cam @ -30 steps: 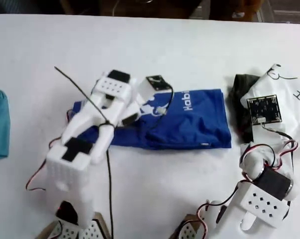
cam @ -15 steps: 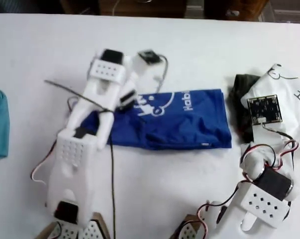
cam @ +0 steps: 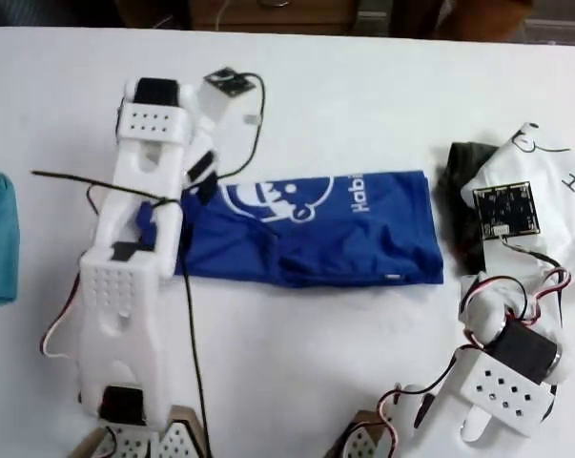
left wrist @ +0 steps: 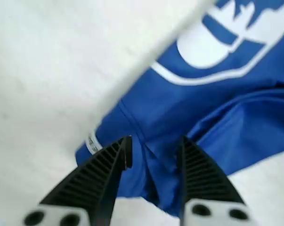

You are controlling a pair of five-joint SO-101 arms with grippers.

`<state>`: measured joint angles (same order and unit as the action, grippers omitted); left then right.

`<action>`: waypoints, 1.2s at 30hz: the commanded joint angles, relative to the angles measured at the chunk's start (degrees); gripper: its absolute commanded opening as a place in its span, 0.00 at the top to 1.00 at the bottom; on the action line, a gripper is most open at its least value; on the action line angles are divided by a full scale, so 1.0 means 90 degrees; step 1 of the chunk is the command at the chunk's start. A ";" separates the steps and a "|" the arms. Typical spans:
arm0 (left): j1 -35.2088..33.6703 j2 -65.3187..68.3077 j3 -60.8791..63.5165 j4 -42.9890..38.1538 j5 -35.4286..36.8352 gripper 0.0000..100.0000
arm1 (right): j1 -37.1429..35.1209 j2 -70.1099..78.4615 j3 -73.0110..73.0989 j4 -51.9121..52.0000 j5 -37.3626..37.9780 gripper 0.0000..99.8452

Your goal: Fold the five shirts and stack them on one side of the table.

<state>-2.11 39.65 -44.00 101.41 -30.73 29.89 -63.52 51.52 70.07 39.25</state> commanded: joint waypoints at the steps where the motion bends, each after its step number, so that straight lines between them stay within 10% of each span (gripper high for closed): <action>1: -0.0039 -0.1348 0.1197 0.0127 0.0127 0.93 | 0.0024 -0.0044 -0.0098 -0.0112 0.0049 0.98; 10: -0.0225 -0.2979 0.1128 0.0127 0.0625 0.94 | -0.0464 -0.0044 -0.0088 -0.0103 0.0010 0.98; 19: 0.1211 -0.3937 0.4303 -0.0215 0.1973 0.94 | -0.0737 -0.0034 -0.0039 -0.0132 -0.0010 0.98; 36: 0.0303 -0.0615 0.2535 -0.1602 0.2188 0.94 | -0.0737 -0.0044 0.0293 -0.0493 -0.0010 0.98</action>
<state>1.58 31.74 -12.97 86.20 -11.65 23.56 -63.52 54.59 66.90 39.16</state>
